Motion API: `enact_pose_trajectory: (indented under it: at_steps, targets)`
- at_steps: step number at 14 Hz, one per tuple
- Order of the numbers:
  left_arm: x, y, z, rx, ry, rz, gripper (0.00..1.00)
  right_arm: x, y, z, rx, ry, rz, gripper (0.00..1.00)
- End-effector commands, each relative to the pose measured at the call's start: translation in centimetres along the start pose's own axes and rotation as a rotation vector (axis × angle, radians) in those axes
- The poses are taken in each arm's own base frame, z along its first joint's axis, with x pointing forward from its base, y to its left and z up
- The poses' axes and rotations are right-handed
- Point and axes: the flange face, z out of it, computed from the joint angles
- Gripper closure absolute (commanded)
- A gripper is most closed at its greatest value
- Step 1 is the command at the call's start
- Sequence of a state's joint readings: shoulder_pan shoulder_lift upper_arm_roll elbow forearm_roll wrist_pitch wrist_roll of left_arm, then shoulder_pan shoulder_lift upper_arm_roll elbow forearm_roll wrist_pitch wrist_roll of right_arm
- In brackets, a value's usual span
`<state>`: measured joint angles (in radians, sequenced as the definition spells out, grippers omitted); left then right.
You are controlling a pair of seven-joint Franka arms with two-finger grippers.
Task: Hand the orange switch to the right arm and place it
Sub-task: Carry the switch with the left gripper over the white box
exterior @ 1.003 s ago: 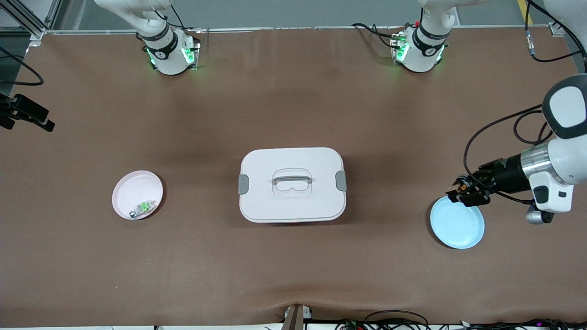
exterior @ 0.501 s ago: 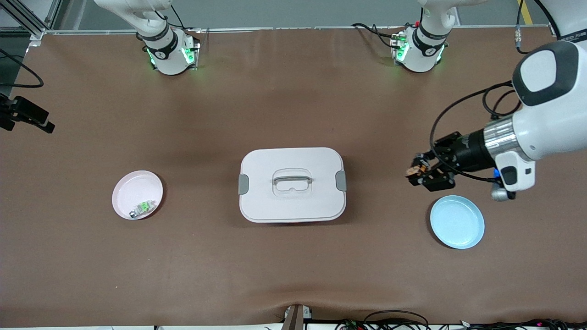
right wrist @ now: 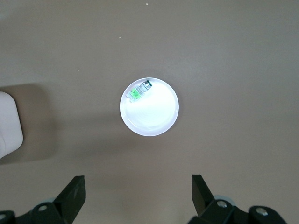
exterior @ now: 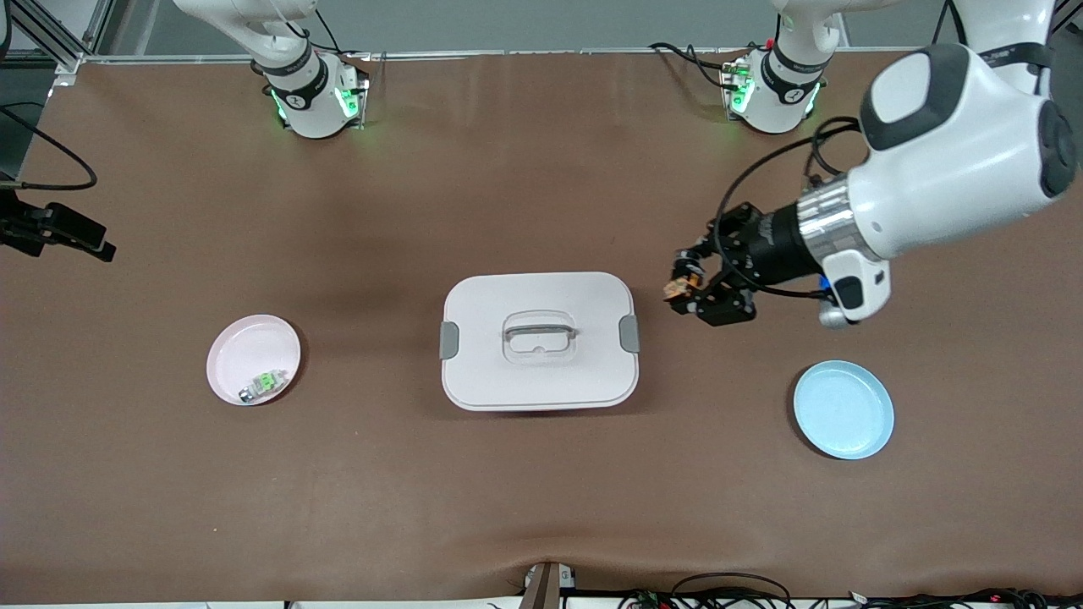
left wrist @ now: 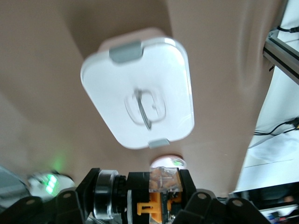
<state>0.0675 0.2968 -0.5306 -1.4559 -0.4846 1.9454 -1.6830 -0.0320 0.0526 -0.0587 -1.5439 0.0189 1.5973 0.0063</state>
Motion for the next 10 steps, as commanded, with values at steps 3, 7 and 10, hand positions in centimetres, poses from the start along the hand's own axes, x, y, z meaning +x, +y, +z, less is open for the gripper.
enact_pose_trajectory:
  at_steps: [3,7,10]
  targets:
    - [-5.1,-0.8,3.4,-0.03,-0.062,-0.163,0.56,-0.9,-1.3,-0.7,0.113,-0.055,-0.012,0.0]
    - [-9.6,-2.5,7.2,-0.001,-0.085,-0.22,0.56,-2.2,-4.8,-1.1,0.438,-0.141,-0.023,0.0]
    - [-13.0,-3.9,9.8,-0.003,-0.102,-0.221,0.56,-3.4,-6.9,-2.3,0.585,-0.153,0.01,0.0]
